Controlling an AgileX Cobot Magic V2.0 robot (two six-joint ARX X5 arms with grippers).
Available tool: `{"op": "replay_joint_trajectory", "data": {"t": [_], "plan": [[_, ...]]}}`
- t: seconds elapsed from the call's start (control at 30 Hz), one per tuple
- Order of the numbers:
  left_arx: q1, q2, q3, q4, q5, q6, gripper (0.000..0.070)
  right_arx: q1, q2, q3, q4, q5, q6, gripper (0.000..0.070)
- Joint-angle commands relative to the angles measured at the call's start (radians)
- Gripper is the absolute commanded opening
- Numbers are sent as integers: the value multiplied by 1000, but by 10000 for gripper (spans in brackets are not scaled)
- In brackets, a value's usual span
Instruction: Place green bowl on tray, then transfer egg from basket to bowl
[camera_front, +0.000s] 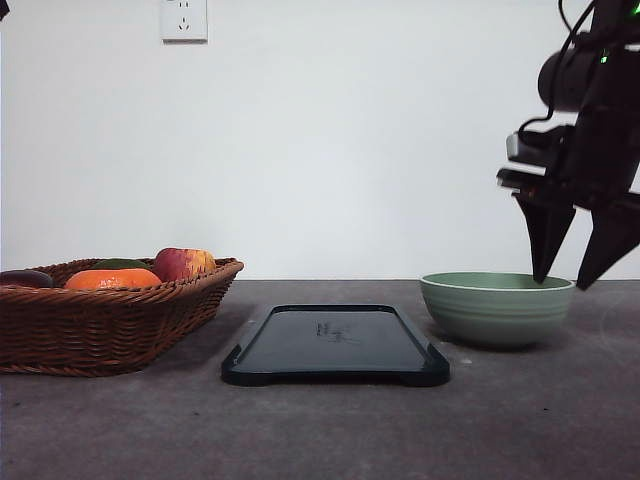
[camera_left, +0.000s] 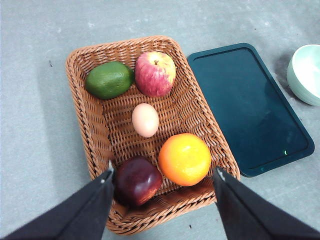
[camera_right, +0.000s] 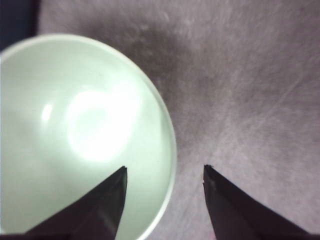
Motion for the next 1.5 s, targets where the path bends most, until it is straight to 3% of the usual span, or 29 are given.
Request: {"op": "replay_joint_trajectory", "data": {"t": [0.0, 0.1, 0.33, 0.7, 1.07, 1.47], "plan": [[-2, 4, 26, 13, 5, -5, 391, -2, 25, 23, 8, 0, -12, 152], [-2, 4, 26, 13, 5, -5, 391, -2, 25, 24, 11, 0, -12, 5], [-2, 4, 26, 13, 5, -5, 391, -1, 23, 78, -66, 0, -9, 0], [-2, 6, 26, 15, 5, -5, 391, 73, 23, 398, -341, -56, -7, 0], [-2, 6, 26, 42, 5, -5, 391, 235, 39, 476, -238, -56, 58, 0], [-2, 6, 26, 39, 5, -5, 391, 319, 188, 476, -159, -53, 68, 0]]}}
